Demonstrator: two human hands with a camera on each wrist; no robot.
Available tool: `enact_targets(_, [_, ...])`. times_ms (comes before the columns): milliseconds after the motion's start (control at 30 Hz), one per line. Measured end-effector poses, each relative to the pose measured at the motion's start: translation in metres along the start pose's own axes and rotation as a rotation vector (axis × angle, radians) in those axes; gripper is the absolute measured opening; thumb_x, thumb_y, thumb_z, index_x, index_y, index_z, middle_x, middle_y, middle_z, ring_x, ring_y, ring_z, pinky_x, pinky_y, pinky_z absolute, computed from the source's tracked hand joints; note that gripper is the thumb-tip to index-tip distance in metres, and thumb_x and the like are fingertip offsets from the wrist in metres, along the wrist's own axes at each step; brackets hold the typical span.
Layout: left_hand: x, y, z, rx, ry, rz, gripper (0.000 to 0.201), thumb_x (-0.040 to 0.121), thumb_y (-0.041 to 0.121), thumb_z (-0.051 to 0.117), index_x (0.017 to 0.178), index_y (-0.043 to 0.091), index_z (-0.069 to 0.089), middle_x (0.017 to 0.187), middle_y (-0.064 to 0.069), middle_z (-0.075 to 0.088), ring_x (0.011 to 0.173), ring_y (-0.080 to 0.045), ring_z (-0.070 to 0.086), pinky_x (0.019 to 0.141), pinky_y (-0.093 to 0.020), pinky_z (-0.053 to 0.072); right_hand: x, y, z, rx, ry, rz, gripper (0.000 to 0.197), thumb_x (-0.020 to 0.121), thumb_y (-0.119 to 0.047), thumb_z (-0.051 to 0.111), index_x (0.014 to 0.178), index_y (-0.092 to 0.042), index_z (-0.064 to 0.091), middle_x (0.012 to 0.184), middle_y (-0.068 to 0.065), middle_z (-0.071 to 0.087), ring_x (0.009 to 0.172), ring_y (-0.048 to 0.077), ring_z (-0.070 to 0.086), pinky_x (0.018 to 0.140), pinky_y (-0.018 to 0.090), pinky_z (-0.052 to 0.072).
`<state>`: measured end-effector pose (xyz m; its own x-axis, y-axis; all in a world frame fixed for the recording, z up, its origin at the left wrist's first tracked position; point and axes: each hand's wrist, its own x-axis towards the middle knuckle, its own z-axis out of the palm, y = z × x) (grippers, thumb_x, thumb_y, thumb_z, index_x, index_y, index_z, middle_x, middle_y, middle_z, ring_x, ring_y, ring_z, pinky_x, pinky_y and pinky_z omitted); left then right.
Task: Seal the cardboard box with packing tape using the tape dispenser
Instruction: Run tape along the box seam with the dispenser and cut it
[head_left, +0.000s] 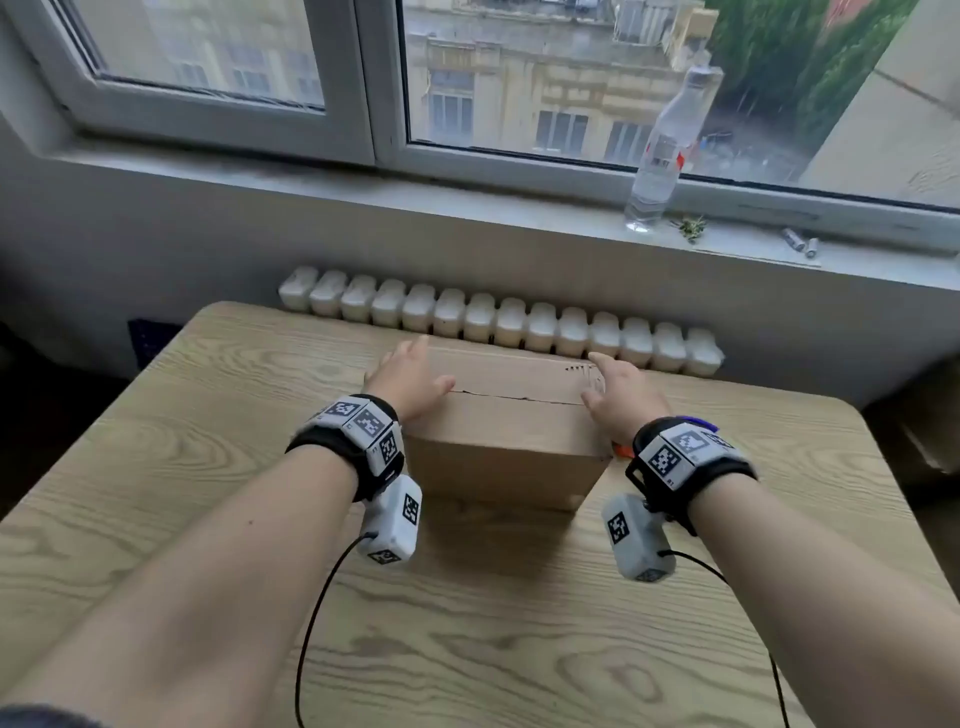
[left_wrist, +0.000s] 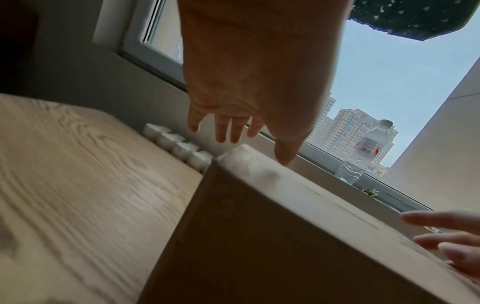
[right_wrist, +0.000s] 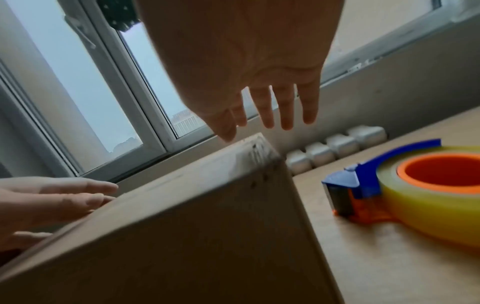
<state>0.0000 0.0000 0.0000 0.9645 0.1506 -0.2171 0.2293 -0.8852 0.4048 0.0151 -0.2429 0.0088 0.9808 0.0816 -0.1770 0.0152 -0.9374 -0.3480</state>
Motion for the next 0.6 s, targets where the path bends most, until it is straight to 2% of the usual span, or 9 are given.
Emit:
enact_targets(100, [-0.002,-0.002,0.01,-0.122,-0.045,-0.063,0.078,0.092,0.04,0.053,0.151,0.007,0.015,0.154,-0.016,0.027,0.141,-0.032,0.031,0.114,-0.039,0.028,-0.005,0.001,0.011,0.056,-0.016,0.039,0.058,0.095,-0.022,0.045,0.149,-0.016,0.024,0.149,0.013,0.039,0.135,0.03,0.038,0.109,0.038,0.032])
enact_targets(233, [-0.004,0.0,0.013,-0.261,-0.096,-0.11,0.081,0.093,0.038,0.053,0.152,0.008,0.007,0.154,-0.016,0.031,0.14,-0.031,0.034,0.111,-0.033,0.029,-0.008,0.005,0.018,0.13,-0.044,0.079,0.061,0.096,-0.024,0.045,0.151,-0.019,0.021,0.148,0.014,0.041,0.134,0.032,0.04,0.108,0.038,0.032])
enact_targets(333, [-0.006,0.003,0.013,-0.278,-0.105,-0.13,0.085,0.093,0.039,0.053,0.153,0.008,0.001,0.153,-0.018,0.033,0.139,-0.032,0.037,0.11,-0.034,0.03,-0.007,0.004,0.017,0.16,-0.057,0.104,0.062,0.096,-0.026,0.046,0.151,-0.02,0.02,0.148,0.015,0.041,0.134,0.034,0.039,0.109,0.039,0.031])
enact_targets(600, [-0.021,0.014,0.009,-0.34,-0.077,-0.132,0.089,0.093,0.037,0.053,0.153,0.01,-0.007,0.157,-0.017,0.025,0.143,-0.032,0.029,0.116,-0.038,0.025,-0.021,0.005,0.01,0.201,-0.008,0.141,0.057,0.098,-0.025,0.042,0.151,-0.022,0.021,0.146,0.017,0.044,0.132,0.036,0.042,0.107,0.039,0.033])
